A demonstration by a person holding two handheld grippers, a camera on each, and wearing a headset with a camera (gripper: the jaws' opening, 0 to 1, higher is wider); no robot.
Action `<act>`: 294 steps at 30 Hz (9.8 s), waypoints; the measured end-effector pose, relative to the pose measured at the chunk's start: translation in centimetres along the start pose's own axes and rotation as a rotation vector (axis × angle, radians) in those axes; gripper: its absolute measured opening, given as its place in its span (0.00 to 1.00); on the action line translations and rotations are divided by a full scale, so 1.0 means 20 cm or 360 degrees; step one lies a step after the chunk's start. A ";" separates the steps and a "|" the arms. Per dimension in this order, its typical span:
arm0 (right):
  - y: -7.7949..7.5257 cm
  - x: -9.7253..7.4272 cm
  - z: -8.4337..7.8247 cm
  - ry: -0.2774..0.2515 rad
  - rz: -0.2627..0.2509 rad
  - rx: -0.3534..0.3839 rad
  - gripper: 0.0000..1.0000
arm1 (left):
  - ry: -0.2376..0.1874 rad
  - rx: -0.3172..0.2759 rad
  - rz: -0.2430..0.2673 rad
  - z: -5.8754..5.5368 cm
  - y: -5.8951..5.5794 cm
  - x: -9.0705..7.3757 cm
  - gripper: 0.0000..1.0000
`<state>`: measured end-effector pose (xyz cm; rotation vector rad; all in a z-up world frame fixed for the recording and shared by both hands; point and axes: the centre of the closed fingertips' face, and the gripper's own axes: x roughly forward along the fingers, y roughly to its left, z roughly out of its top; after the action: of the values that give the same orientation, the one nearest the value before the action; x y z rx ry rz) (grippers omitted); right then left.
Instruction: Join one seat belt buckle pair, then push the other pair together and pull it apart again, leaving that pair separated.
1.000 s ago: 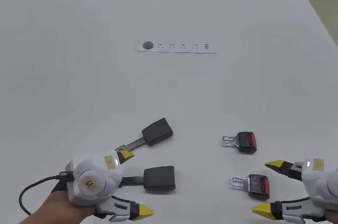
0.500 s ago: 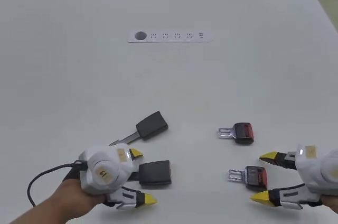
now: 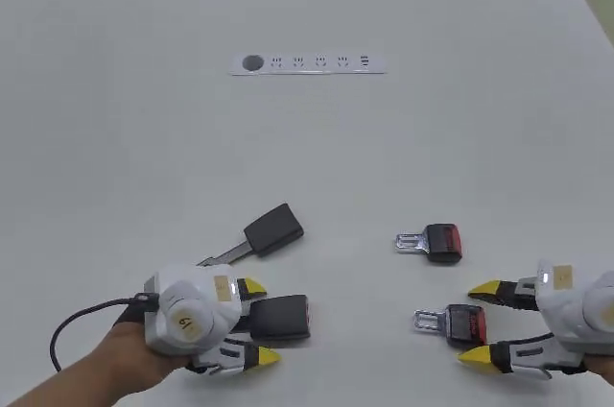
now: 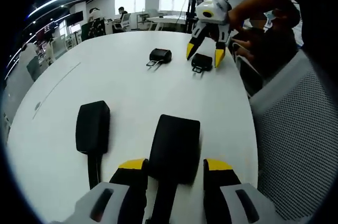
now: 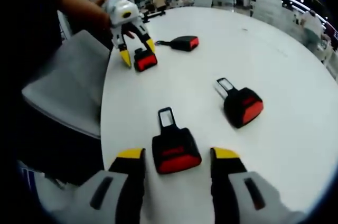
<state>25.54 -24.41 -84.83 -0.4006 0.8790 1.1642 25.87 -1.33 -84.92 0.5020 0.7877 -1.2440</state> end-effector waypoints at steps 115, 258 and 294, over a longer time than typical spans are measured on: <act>0.28 0.53 0.58 -0.0359 0.0233 -0.0139 0.35 | 0.0178 0.0360 -0.0135 -0.04 0.03 0.01 0.32; 0.11 0.20 0.63 -0.0484 -0.0088 -0.0131 0.80 | -0.0110 -0.0053 0.0264 0.06 0.20 -0.27 0.74; -0.43 0.00 0.32 -0.0154 -0.0060 -0.0119 0.72 | 0.0023 -0.0010 0.0206 0.10 0.57 -0.13 0.70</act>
<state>35.86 -23.35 -82.25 -0.4165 0.7424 1.1744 37.05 1.89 -82.55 0.5490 0.7589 -1.1193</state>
